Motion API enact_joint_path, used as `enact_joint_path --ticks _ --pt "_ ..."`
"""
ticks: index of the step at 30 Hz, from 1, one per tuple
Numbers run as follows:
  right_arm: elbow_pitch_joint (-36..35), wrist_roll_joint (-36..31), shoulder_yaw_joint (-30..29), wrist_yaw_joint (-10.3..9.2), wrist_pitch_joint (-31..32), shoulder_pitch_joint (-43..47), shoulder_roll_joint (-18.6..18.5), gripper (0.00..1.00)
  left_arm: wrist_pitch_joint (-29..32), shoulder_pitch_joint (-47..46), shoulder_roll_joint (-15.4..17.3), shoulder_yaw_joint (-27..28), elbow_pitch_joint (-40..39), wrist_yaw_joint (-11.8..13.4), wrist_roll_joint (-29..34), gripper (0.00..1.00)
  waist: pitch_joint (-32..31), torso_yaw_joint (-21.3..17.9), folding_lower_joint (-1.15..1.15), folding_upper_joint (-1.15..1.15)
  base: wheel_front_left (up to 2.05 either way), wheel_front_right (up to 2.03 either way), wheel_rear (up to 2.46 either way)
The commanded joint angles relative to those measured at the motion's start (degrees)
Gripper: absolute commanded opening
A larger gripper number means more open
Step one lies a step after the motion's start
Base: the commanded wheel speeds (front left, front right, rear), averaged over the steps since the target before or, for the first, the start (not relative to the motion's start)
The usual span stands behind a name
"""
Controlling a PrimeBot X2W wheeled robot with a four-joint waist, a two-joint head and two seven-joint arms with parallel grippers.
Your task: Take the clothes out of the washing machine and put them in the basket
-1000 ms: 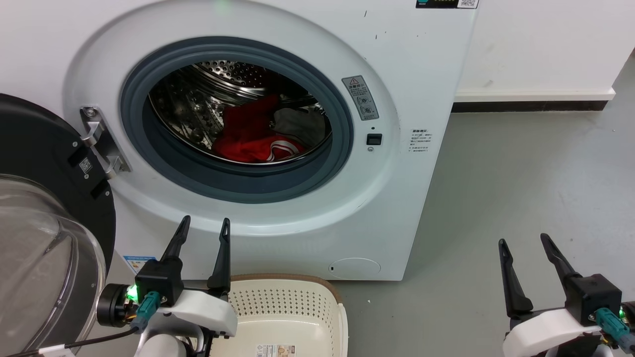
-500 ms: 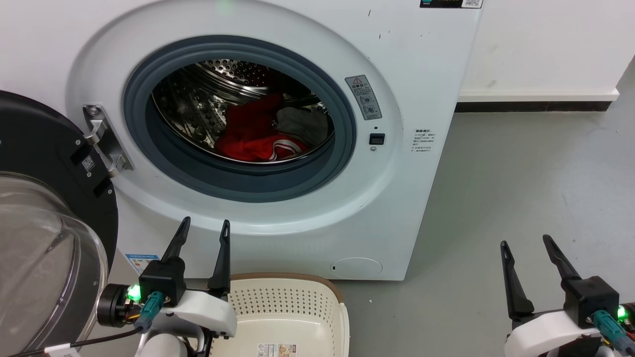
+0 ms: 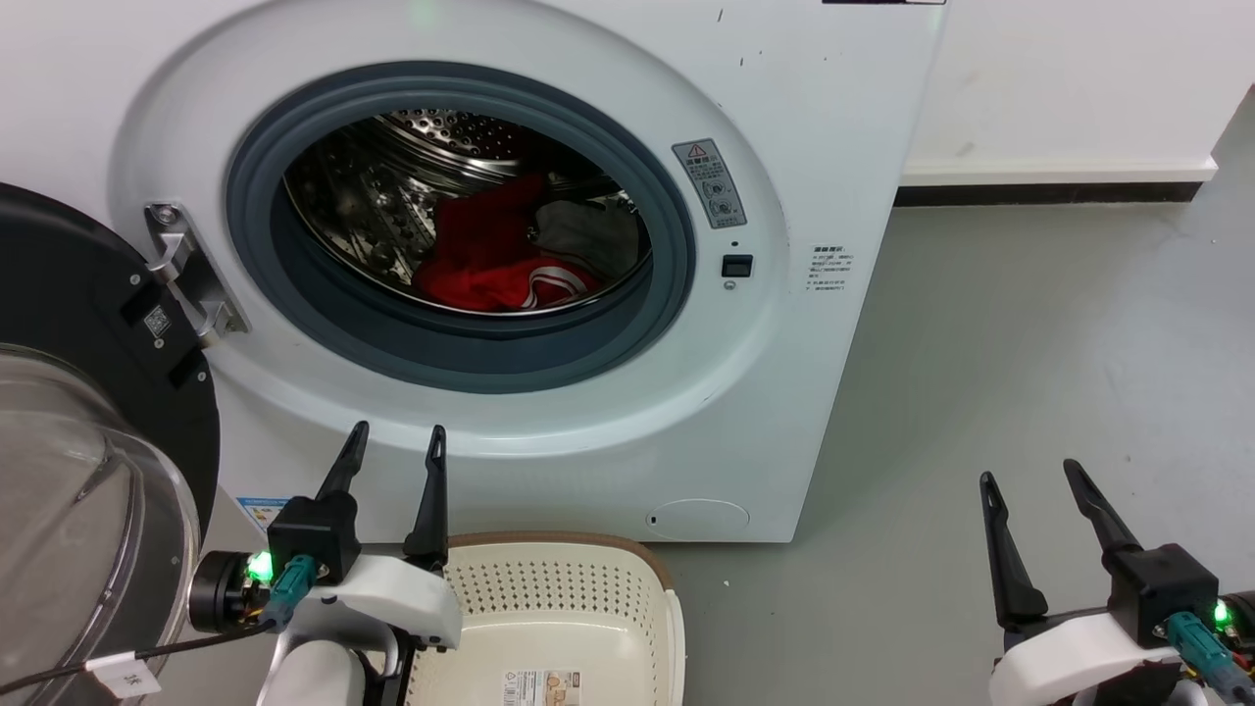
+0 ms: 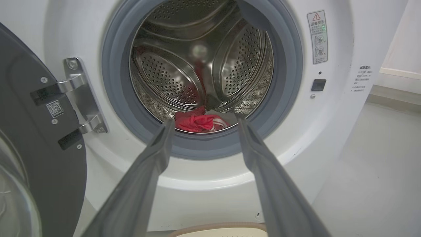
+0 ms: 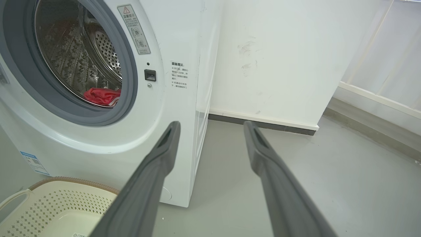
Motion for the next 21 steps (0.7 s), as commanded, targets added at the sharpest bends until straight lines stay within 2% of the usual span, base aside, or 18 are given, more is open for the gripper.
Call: enact_joint_path --ticks 1,9,21 --pt "-0.40 0.23 0.31 -0.04 0.08 -0.77 -0.03 1.00 -0.16 -1.15 0.13 0.12 0.62 -0.03 -0.19 1.00 0.64 -0.44 0.00 0.00 0.00 0.00 0.00" --pt "-1.87 0.46 1.28 -0.04 0.39 -3.16 -0.02 1.00 0.34 -9.17 1.25 1.09 7.71 -0.31 -1.59 1.00 4.87 -3.27 0.00 0.00 0.00 0.00 0.00" --pt "-1.05 0.97 3.17 -0.04 -0.91 -6.50 0.00 1.00 2.35 -26.72 4.88 1.74 25.88 -1.22 -2.79 1.00 9.03 -8.49 0.00 0.00 0.00 0.00 0.00"
